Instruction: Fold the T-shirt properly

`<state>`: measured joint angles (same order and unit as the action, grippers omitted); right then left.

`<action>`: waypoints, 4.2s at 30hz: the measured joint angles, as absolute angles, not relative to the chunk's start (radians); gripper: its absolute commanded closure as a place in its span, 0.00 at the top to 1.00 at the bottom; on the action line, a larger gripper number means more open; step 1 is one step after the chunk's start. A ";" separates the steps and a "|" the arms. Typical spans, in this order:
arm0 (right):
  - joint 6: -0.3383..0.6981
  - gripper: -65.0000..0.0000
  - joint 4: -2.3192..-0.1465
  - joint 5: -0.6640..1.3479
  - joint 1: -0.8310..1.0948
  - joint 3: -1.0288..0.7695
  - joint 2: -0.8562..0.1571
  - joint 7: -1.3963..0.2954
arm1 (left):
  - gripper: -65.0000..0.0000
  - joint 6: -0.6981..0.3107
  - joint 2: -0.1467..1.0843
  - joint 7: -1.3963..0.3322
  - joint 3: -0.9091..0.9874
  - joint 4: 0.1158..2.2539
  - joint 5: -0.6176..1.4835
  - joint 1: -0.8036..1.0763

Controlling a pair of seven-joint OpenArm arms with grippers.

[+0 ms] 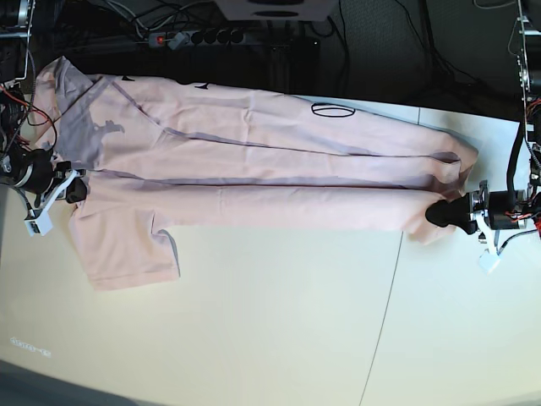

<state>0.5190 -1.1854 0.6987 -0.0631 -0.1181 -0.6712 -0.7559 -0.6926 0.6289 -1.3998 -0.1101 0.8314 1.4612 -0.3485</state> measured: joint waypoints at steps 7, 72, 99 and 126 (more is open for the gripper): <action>0.519 0.56 -1.182 0.664 -0.061 -0.119 -0.661 -0.737 | 0.00 -0.693 0.628 -1.402 -0.110 0.831 1.460 -0.349; 0.516 0.00 -0.487 0.275 -0.639 -0.152 -0.349 -0.505 | 0.00 -0.693 0.618 -1.402 -0.110 0.832 1.460 -0.360; 0.521 0.00 -1.435 0.674 -0.036 -0.168 -0.612 -0.825 | 0.00 -0.693 0.704 -1.406 -0.112 1.225 1.464 -0.134; 0.521 0.00 -1.860 0.737 0.505 -0.540 -0.572 -0.834 | 0.00 -0.693 0.704 -1.406 -0.112 1.226 1.460 -0.111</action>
<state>0.5205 -1.8603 0.7372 0.5053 -0.5404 -0.5720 -0.8341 -0.6930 0.7036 -1.4059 -0.1120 1.2259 1.4605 -0.1108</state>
